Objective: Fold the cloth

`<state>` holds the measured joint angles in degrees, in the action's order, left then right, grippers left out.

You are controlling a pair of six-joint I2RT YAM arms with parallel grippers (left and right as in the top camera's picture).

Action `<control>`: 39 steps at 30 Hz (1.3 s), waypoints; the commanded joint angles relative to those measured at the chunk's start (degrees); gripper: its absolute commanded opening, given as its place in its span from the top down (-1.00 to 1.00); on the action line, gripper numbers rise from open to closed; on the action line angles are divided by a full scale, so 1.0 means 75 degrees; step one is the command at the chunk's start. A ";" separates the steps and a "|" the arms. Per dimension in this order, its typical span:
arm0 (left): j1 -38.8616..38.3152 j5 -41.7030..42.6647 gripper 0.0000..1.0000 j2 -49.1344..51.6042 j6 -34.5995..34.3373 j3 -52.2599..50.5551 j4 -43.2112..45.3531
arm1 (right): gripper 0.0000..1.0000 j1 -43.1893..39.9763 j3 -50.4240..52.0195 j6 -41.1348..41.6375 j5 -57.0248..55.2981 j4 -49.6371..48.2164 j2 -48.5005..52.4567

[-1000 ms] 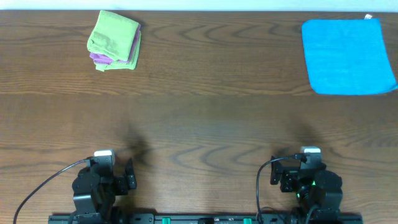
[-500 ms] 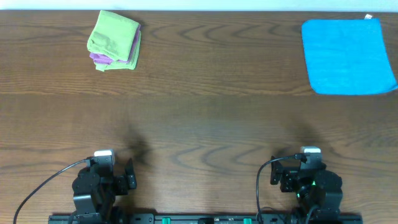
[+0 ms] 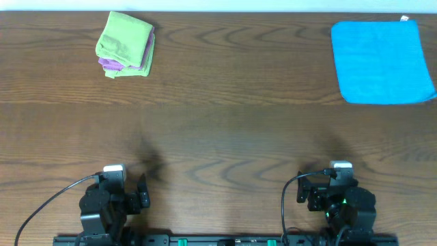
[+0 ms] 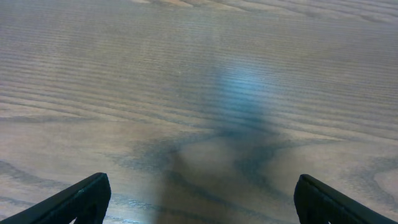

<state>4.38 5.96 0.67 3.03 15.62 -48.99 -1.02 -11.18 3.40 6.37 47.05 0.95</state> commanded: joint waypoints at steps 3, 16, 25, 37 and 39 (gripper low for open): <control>-0.0038 -0.0079 -0.91 -0.0061 0.0114 -0.0236 -0.0291 | -0.99 0.0061 0.0093 -0.0093 -0.0050 0.0006 -0.0085; -0.0038 -0.0079 -0.91 -0.0061 0.0114 -0.0236 -0.0291 | -0.99 0.0061 0.0093 -0.0093 -0.0050 0.0006 -0.0085; -0.0038 -0.0079 -0.91 -0.0061 0.0114 -0.0236 -0.0291 | -0.98 0.0061 0.0093 -0.0093 -0.0055 0.0009 -0.0085; -0.0038 -0.0079 -0.91 -0.0061 0.0114 -0.0236 -0.0291 | -0.98 0.0061 0.0090 -0.0090 -0.0052 -0.0187 -0.0076; -0.0038 -0.0079 -0.91 -0.0061 0.0114 -0.0236 -0.0291 | -0.99 0.0050 0.0006 -0.0029 -0.0052 -0.0271 0.0029</control>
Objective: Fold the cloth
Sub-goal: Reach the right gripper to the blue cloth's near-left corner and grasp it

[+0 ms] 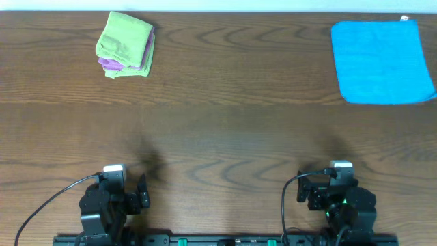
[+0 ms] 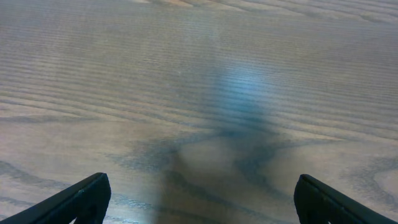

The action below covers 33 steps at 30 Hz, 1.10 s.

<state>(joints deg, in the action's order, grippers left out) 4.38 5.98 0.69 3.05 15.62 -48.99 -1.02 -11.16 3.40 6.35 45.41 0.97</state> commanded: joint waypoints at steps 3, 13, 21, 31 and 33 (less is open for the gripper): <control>-0.0038 -0.0082 -0.91 -0.0064 0.0111 -0.0236 -0.0291 | -0.99 -0.0015 -0.0466 0.0434 -0.0052 -0.0061 0.0755; -0.0038 -0.0082 -0.91 -0.0064 0.0111 -0.0236 -0.0291 | -0.99 -0.0294 -0.4383 0.0629 -0.0140 0.0551 0.5575; -0.0038 -0.0082 -0.91 -0.0064 0.0111 -0.0236 -0.0291 | -0.98 -0.0312 -0.7944 0.0635 -0.0251 0.1303 0.9232; -0.0038 -0.0082 -0.91 -0.0064 0.0111 -0.0236 -0.0291 | -0.98 -0.0504 -1.0424 0.0455 -0.0831 0.1463 1.2176; -0.0038 -0.0082 -0.91 -0.0064 0.0111 -0.0236 -0.0291 | -0.99 -0.0597 -1.0538 0.0233 -0.0845 0.1390 1.2458</control>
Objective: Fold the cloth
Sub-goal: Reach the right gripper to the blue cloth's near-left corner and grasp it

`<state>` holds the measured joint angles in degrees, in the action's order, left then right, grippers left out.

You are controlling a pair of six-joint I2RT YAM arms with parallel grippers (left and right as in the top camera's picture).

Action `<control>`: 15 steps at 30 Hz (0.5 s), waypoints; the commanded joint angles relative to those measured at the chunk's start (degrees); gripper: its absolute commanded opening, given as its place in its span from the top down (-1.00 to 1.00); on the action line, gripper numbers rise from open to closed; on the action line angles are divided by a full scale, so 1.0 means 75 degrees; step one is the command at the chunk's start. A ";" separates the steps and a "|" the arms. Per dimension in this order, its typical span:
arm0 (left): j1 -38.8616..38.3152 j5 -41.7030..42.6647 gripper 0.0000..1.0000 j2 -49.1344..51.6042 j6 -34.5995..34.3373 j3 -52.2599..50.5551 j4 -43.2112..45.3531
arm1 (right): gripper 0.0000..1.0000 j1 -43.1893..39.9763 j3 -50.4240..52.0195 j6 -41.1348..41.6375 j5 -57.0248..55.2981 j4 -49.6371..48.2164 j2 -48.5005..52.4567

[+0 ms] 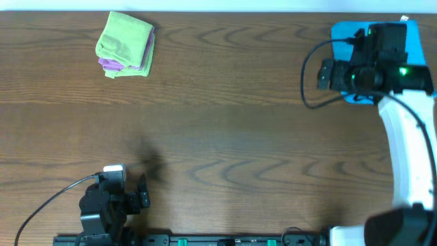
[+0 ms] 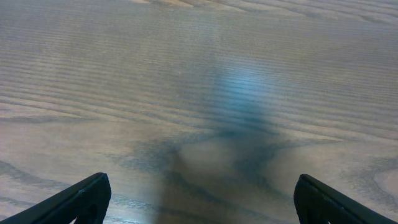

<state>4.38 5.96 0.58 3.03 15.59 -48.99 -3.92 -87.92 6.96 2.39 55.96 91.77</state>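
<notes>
The blue cloth (image 1: pixel 418 44) lies flat at the table's far right corner. My right arm reaches out over it, and the right gripper (image 1: pixel 382 35) hangs above the cloth's middle, hiding much of it; from overhead its jaws cannot be made out. My left gripper (image 2: pixel 199 200) rests low near the front edge at the left (image 1: pixel 142 193). It is open, its two black fingertips (image 2: pixel 87 196) far apart over bare wood.
A folded pile of green cloth over purple cloth (image 1: pixel 125 44) sits at the far left. The brown wooden table (image 1: pixel 218 130) spreads between the arms. A black cable (image 1: pixel 311 75) loops off the right wrist.
My right arm has left its resting place at the front right and now stretches over the blue cloth at the far right. The left arm and both cloths have not moved.
At both earlier moments the two arms sat folded at the front edge, the blue cloth lying flat and uncovered. Now the right arm is extended over that cloth, while the left stays parked and open.
</notes>
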 commanded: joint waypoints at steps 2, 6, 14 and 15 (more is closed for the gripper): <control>-0.0038 -0.0079 -0.91 -0.0050 0.0114 -0.0233 -0.0291 | -0.98 -0.0286 -0.0306 -0.0254 -0.0318 -0.0172 0.0548; -0.0038 -0.0079 -0.91 -0.0050 0.0114 -0.0233 -0.0291 | -0.98 -0.0294 -0.0294 -0.0254 -0.0321 -0.0396 0.0778; -0.0038 -0.0079 -0.91 -0.0050 0.0114 -0.0233 -0.0291 | -0.98 -0.0364 -0.0187 -0.0414 -0.1093 -0.1157 0.1061; -0.0038 -0.0079 -0.91 -0.0050 0.0114 -0.0233 -0.0291 | -0.98 -0.0411 -0.0169 -0.0522 -0.1090 -0.1297 0.1131</control>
<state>4.38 5.96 0.58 3.03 15.59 -48.99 -6.02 -88.90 5.26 -2.92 47.59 98.52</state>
